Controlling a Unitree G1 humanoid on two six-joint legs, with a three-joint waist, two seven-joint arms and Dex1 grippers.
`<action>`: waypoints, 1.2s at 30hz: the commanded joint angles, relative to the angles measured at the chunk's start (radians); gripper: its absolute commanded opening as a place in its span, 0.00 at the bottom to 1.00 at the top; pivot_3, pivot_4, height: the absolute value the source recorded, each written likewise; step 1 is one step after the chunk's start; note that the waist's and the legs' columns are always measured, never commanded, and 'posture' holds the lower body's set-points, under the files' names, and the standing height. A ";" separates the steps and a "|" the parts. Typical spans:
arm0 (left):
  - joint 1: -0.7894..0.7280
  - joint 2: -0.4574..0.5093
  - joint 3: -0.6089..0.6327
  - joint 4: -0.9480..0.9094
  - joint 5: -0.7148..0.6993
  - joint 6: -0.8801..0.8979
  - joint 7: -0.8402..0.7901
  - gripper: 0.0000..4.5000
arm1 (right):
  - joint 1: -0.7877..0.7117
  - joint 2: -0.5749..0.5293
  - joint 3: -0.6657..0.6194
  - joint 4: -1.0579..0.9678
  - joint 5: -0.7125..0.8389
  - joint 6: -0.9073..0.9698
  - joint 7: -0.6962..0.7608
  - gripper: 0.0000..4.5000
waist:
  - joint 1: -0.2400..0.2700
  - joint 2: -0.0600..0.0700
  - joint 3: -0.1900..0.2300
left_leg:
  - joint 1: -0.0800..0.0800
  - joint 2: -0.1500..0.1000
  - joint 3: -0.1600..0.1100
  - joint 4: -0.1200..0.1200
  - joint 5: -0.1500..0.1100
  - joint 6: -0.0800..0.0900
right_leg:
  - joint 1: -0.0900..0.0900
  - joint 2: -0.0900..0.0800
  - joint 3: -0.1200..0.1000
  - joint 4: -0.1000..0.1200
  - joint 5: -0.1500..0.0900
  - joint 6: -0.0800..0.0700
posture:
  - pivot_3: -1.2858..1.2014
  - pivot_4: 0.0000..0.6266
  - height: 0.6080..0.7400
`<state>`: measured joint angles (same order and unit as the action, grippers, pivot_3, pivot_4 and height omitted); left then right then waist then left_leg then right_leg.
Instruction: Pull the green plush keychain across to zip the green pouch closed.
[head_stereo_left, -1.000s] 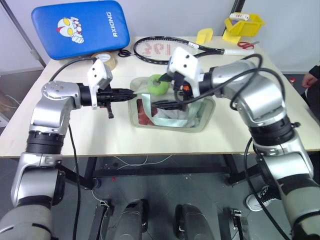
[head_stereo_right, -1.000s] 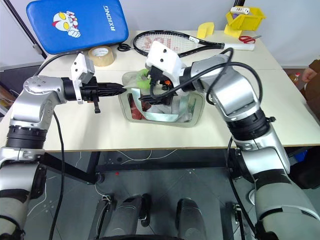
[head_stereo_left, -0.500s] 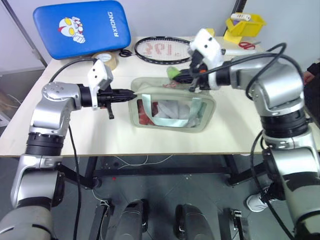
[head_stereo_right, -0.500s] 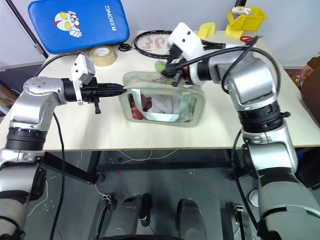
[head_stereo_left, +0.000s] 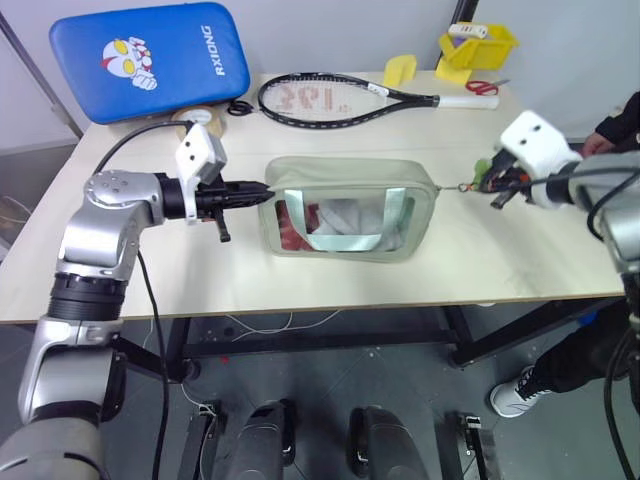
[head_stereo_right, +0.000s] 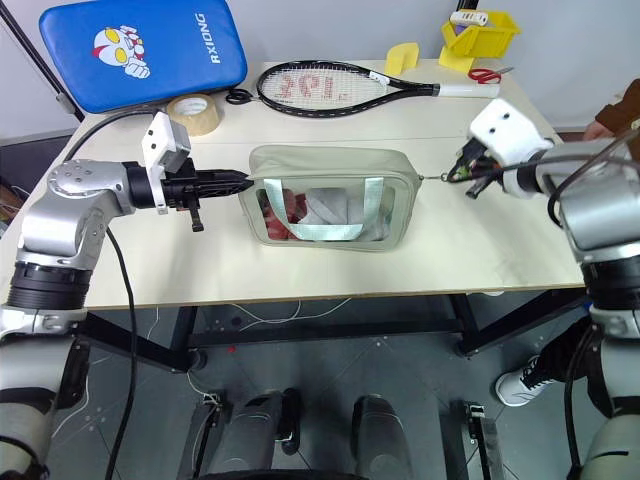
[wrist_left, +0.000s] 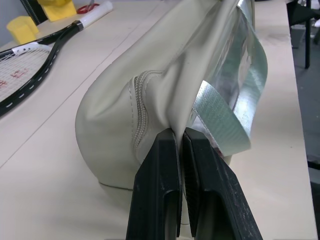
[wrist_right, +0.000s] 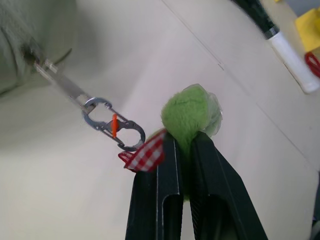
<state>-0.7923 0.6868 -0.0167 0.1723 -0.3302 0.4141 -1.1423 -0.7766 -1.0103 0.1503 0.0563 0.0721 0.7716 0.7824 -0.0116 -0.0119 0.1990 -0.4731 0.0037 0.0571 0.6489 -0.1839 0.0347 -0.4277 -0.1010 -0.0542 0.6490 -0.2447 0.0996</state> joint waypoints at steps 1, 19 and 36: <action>0.016 0.046 0.045 -0.013 -0.001 0.028 0.027 0.00 | 0.074 0.020 -0.045 -0.088 0.008 0.053 -0.020 0.01 | 0.000 0.000 0.000 | 0.000 0.000 0.000 0.000 0.000 0.000 | 0.001 0.000 0.000 0.000 0.000 0.000 | 0.52 0.24 1.00; 0.019 0.042 0.033 -0.038 -0.028 0.045 0.048 0.00 | 0.104 0.157 -0.083 -0.136 0.048 0.128 -0.042 0.25 | -0.001 0.000 0.000 | 0.003 0.001 0.000 0.000 0.000 0.000 | 0.003 0.001 0.000 0.000 0.000 0.000 | 0.52 0.24 1.00; -0.012 0.069 0.071 -0.100 -0.160 0.160 -0.042 0.99 | 0.032 0.050 -0.378 -0.291 0.414 0.172 0.184 1.00 | 0.000 0.000 0.000 | 0.003 0.002 0.000 0.000 0.000 0.000 | 0.003 0.001 0.000 -0.001 0.000 0.000 | 0.52 0.24 1.00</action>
<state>-0.7688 0.7199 0.0002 0.1068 -0.4545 0.5710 -1.1504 -0.7302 -0.9379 -0.1771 -0.1828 0.4387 0.9554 0.9402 -0.0111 -0.0122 0.1989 -0.4702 0.0056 0.0569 0.6492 -0.1842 0.0347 -0.4246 -0.0999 -0.0538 0.6480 -0.2446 0.0991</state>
